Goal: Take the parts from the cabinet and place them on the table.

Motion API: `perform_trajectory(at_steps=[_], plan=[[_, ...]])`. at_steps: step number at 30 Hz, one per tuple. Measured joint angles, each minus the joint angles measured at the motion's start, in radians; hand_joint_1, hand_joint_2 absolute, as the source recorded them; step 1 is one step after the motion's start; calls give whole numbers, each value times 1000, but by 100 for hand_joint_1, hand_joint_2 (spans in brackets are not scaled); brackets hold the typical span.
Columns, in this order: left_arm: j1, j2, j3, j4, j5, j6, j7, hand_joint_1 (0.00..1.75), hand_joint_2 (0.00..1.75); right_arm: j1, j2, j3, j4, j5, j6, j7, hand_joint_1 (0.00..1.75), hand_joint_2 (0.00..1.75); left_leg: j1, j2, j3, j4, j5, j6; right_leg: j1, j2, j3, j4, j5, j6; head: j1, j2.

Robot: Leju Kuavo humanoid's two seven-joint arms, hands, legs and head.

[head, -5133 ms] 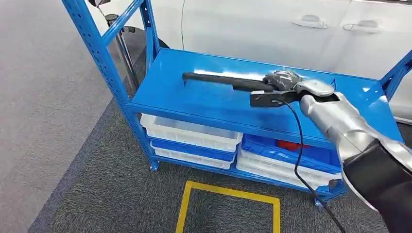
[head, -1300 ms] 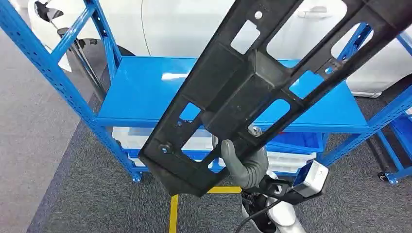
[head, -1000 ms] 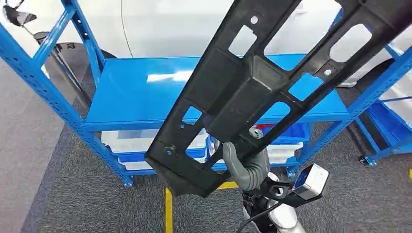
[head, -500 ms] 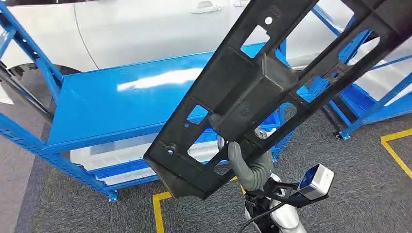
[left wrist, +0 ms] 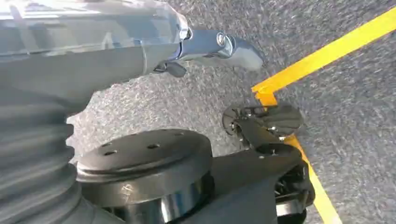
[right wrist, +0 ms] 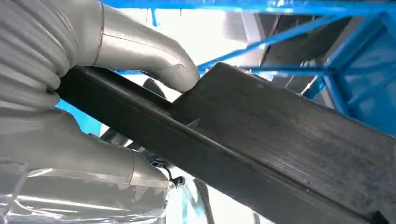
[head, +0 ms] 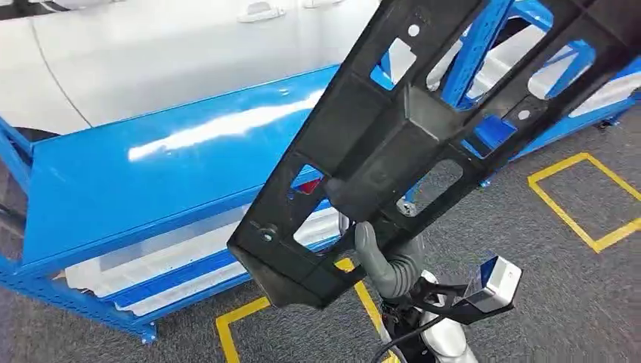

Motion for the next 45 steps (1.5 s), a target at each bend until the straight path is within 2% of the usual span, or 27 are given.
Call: perform_trajectory(at_steps=[2,3,4,8,9,11,13,15,16,18,19,20,23,24,25,27,29,30,31,33,34,35,39,40,42,44,45], plan=[[-1,0,0,0,2,0,-1,0,175,0,0,0,0,-2,0,0,175,175,0,25,3,1,-4,-3,-1,-13,68,-123,72,-2,0,0],[-2,0,0,0,3,0,-1,0,175,0,0,0,0,-4,1,0,175,175,-1,37,7,1,-7,-7,1,-36,126,-224,112,-7,0,0],[-2,-1,0,0,3,3,-1,0,175,0,0,0,0,-5,1,0,175,175,-4,45,12,1,-10,-11,7,-91,174,-305,128,-14,0,0],[-3,-2,0,0,4,10,4,0,175,-2,0,1,-2,-10,2,-2,175,175,-13,87,21,2,-20,-33,19,-50,166,-315,123,-42,0,0],[-5,-2,0,0,4,12,4,0,175,-2,0,0,-3,-11,2,-1,175,175,-12,92,23,4,-26,-41,10,-36,171,-322,129,-50,0,0],[-8,-2,0,0,4,13,5,0,175,-6,0,0,-4,-14,3,0,175,175,-3,-13,0,71,-77,-50,4,-18,172,-324,131,-60,0,0],[-3,-2,0,0,4,12,5,0,175,-7,1,0,-3,-15,3,1,175,175,-3,-37,-77,240,-161,-54,5,8,170,-324,132,-66,0,0],[3,-2,0,0,4,12,5,0,175,-5,1,0,-1,-19,3,2,175,175,-3,-38,-125,329,-172,-55,7,39,171,-322,132,-66,0,0],[3,-2,0,0,4,12,5,0,175,-5,1,0,-1,-20,3,2,175,175,-3,-38,-118,304,-143,-53,7,54,172,-321,132,-66,0,0],[1,-2,0,0,4,12,5,0,175,-5,1,0,-1,-24,3,2,175,175,-2,-51,-51,142,-40,-45,7,86,175,-318,130,-62,0,0],[0,-1,0,0,4,11,4,0,175,-5,1,0,-1,-26,3,2,175,175,-1,-91,-18,58,3,-41,6,98,175,-315,128,-60,0,0],[0,2,0,0,4,11,4,0,175,-6,1,0,0,-27,3,1,175,175,5,-159,-9,31,-10,-33,9,108,169,-311,128,-54,0,0],[3,2,0,0,3,10,3,0,175,-7,1,0,0,-27,3,2,175,175,-1,-133,-5,19,-9,-30,-5,148,152,-314,139,-30,0,0],[2,1,0,0,3,9,3,0,175,-7,1,-2,0,-27,2,2,175,175,5,-119,-2,10,-5,-23,2,163,150,-317,142,-21,0,0],[-1,-2,0,-2,2,7,3,0,175,-5,0,-3,-1,-27,2,2,175,175,12,-101,2,2,0,-17,4,152,151,-316,139,-20,0,0],[-5,0,0,-1,0,3,0,0,175,-12,0,-4,-2,-27,2,1,175,175,9,-70,4,-2,1,-6,9,38,100,-208,71,-12,0,0],[0,0,-1,-1,-6,0,-1,0,175,-5,0,-4,-2,-27,2,1,175,175,4,-35,4,-1,-2,-3,5,3,16,-36,1,-6,0,0],[2,0,-2,-1,-6,0,0,0,175,1,0,-5,-1,-27,1,1,175,175,4,-19,4,-1,-3,-4,3,0,-5,5,-5,-4,0,0],[3,1,-2,-1,-6,0,3,0,175,7,0,-6,-1,-27,0,0,175,175,4,-5,5,-1,-5,-5,-1,-2,-1,-4,10,-3,0,0],[0,1,-2,-1,-7,1,13,0,175,13,0,-6,0,-25,2,-4,175,175,4,22,9,2,-11,-10,-3,-21,85,-161,93,-4,0,0],[0,1,-2,-1,-6,2,19,0,175,14,0,-6,0,-25,3,-6,175,175,4,32,14,4,-15,-14,-2,-49,139,-257,128,-8,0,0],[-1,1,-2,-1,-6,3,24,0,175,13,0,-7,0,-25,5,-7,175,175,-3,41,17,5,-19,-21,8,-108,165,-311,117,-18,0,0],[-2,1,-5,-1,-6,3,36,0,175,16,0,-11,0,-25,12,-8,175,175,-10,81,30,3,-28,-41,14,-54,158,-309,124,-44,0,0],[-4,1,-5,-1,-6,3,38,0,175,17,0,-11,-2,-25,13,-8,175,175,-9,81,27,5,-37,-49,4,-43,164,-317,130,-53,0,0],[-5,2,-5,-1,-6,3,38,0,175,17,1,-13,-2,-25,14,-8,175,175,-3,-3,-7,98,-101,-53,1,-21,163,-318,132,-63,0,0],[1,2,-6,-1,-6,3,38,0,175,19,2,-13,-2,-25,16,-8,175,175,-3,-35,-88,267,-172,-55,4,7,163,-318,132,-68,0,0],[5,2,-6,-1,-6,3,38,0,175,20,2,-13,-2,-25,16,-8,175,175,-3,-38,-117,321,-180,-56,5,24,163,-317,132,-68,0,0]])
